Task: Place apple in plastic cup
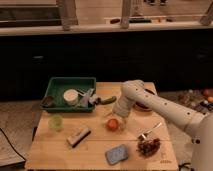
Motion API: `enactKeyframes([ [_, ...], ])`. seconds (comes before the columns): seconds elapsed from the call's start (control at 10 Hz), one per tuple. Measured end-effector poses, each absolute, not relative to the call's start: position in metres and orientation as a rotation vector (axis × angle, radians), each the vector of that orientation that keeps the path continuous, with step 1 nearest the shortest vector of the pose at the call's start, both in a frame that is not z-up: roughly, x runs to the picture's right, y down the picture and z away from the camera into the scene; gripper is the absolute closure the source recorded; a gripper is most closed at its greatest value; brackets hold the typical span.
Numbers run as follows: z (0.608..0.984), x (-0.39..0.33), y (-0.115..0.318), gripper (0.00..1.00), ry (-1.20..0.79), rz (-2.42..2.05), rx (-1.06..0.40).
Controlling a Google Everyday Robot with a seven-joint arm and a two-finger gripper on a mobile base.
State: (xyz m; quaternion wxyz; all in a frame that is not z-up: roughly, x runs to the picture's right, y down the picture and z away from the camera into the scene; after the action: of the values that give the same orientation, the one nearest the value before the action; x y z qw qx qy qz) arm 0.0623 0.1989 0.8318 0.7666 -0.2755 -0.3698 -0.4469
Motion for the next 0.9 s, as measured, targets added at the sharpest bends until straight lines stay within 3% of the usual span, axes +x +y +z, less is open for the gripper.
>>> enactKeyframes([
  [0.3, 0.8315, 0.0568, 0.2054, 0.43, -0.798, -1.029, -0.633],
  [0.8, 0.8268, 0.0594, 0.2065, 0.95, -0.809, -1.052, -0.625],
  [0.9, 0.826, 0.0593, 0.206, 0.99, -0.809, -1.057, -0.624],
])
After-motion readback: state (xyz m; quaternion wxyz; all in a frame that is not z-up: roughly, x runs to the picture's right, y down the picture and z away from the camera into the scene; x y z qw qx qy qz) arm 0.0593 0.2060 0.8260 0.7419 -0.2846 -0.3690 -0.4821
